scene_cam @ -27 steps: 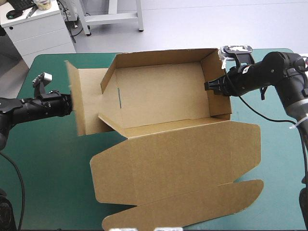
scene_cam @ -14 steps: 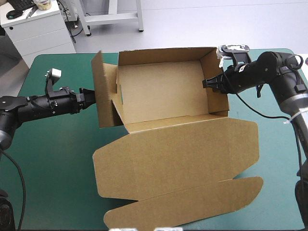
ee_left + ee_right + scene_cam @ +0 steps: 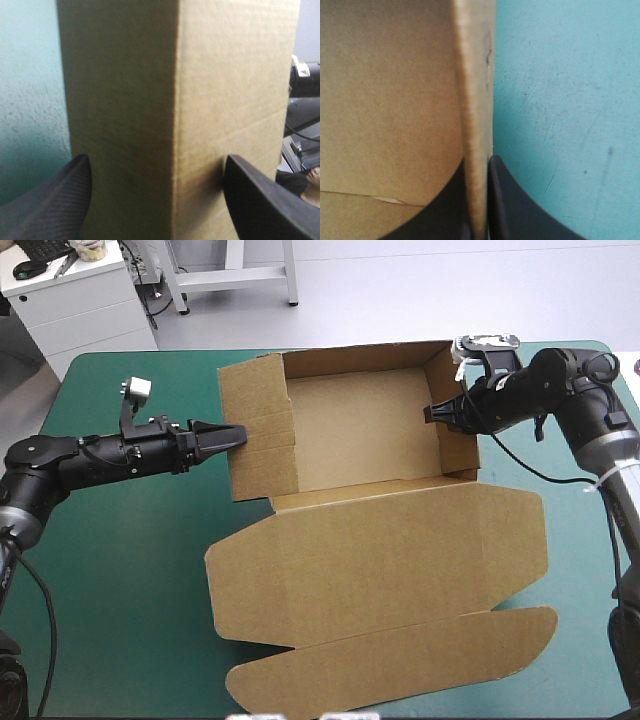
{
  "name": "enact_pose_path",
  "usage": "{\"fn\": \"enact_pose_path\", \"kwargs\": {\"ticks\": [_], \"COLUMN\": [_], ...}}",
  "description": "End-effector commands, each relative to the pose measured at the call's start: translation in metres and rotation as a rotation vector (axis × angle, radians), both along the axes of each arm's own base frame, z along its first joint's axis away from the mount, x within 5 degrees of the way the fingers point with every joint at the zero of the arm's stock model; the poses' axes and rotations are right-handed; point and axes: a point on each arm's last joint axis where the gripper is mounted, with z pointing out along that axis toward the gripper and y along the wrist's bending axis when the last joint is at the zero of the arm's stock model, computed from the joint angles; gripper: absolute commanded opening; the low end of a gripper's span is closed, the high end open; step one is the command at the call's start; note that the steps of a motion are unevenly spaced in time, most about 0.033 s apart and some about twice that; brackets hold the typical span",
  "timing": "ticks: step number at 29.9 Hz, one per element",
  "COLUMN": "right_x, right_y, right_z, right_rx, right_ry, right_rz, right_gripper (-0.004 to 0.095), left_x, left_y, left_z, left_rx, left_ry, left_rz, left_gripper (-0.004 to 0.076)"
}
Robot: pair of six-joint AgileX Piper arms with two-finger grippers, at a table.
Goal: Fold the box
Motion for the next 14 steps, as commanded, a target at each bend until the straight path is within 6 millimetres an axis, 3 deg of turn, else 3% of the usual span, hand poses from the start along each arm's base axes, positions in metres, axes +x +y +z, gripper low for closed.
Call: {"fn": "enact_pose_path", "kwargs": {"ticks": [1,8,14], "right_x": [-0.008,-0.01,-0.016], "right_y": [0.0,0.006,0.032], "right_z": [0.028,0.029,0.029], "right_rx": [0.075,0.104,0.064], "right_ry": [-0.113,-0.104,-0.131], "right_rz": [-0.019,-0.002,0.025], "right_gripper": [0.0,0.0,0.0], "left_x": [-0.015,-0.017,-0.009], "left_y": [-0.02,-0.034,-0.032], "left_z": [0.024,0.028,0.03], "left_rx": [-0.081,-0.084,-0.003], "left_ry": [-0.091,-0.148,-0.139], "left_rz": [-0.137,-0.169,-0.086], "left_gripper": [0.0521,0.0521,0.0521]}}
